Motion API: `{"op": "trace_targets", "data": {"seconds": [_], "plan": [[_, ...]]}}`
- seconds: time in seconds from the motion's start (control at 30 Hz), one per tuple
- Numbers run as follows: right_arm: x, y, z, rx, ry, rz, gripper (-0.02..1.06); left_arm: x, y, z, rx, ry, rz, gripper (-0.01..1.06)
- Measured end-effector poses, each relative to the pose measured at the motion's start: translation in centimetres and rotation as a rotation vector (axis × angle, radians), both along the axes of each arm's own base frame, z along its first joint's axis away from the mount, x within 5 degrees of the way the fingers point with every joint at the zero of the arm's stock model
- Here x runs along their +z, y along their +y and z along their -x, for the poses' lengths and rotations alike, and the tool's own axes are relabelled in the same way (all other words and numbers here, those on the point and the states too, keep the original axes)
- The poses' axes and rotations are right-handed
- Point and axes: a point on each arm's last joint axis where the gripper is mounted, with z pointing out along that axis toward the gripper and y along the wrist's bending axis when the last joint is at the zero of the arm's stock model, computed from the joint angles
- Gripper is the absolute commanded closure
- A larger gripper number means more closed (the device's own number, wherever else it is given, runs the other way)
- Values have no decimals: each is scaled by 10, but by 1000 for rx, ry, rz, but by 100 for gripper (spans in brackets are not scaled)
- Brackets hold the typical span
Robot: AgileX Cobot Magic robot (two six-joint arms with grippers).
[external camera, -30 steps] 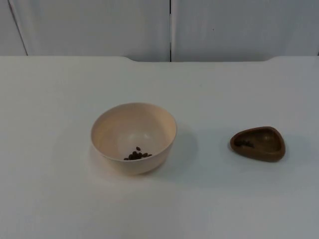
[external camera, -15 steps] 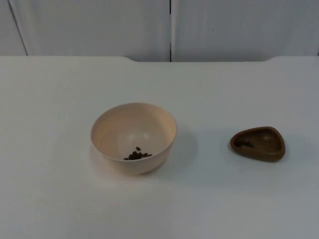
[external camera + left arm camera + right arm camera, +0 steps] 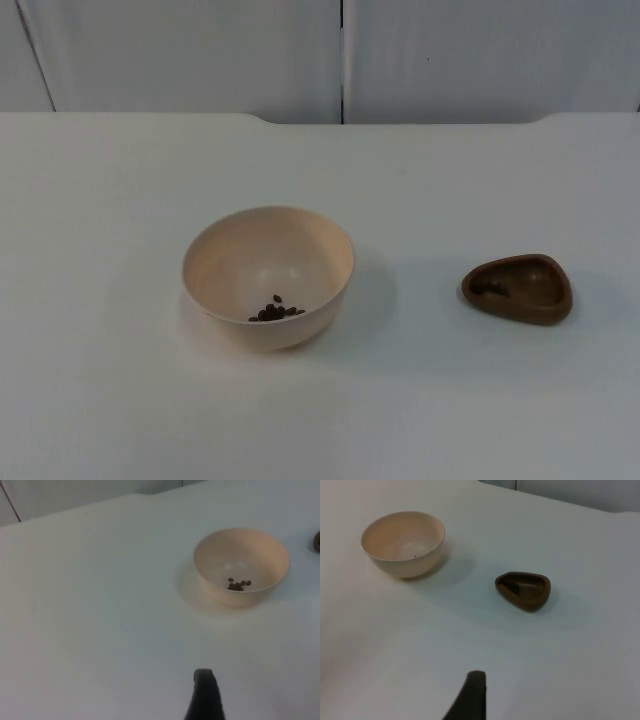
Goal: Pick up the bowl with the left hand and pour the coffee beans from the cup into the bowl with the right hand.
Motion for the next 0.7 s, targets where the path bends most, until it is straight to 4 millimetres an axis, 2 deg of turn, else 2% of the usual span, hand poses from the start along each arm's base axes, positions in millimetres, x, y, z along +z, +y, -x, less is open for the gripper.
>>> {"op": "trace_targets", "data": {"seconds": [0.27,0.33,0.37,0.5,0.53,0.6,0.7], "plan": [[0,0,0,0,0,0,21,0,0,0,0,0,1,46],[0,0,0,0,0,0,20,0,0,0,0,0,1,43],[0,0,0,0,0,0,17,0,0,0,0,0,1,38],[0,0,0,-2,2,-4,-1,0,0,0,0,0,1,9],[0,0,0,-7,3,-5,-1,0,0,0,0,0,1,9],[0,-1,0,-18,5,-7,-1,0,0,0,1,1,2,0],[0,-2,-1,-28,6,-9,-1,0,0,0,2,1,4,0]]}}
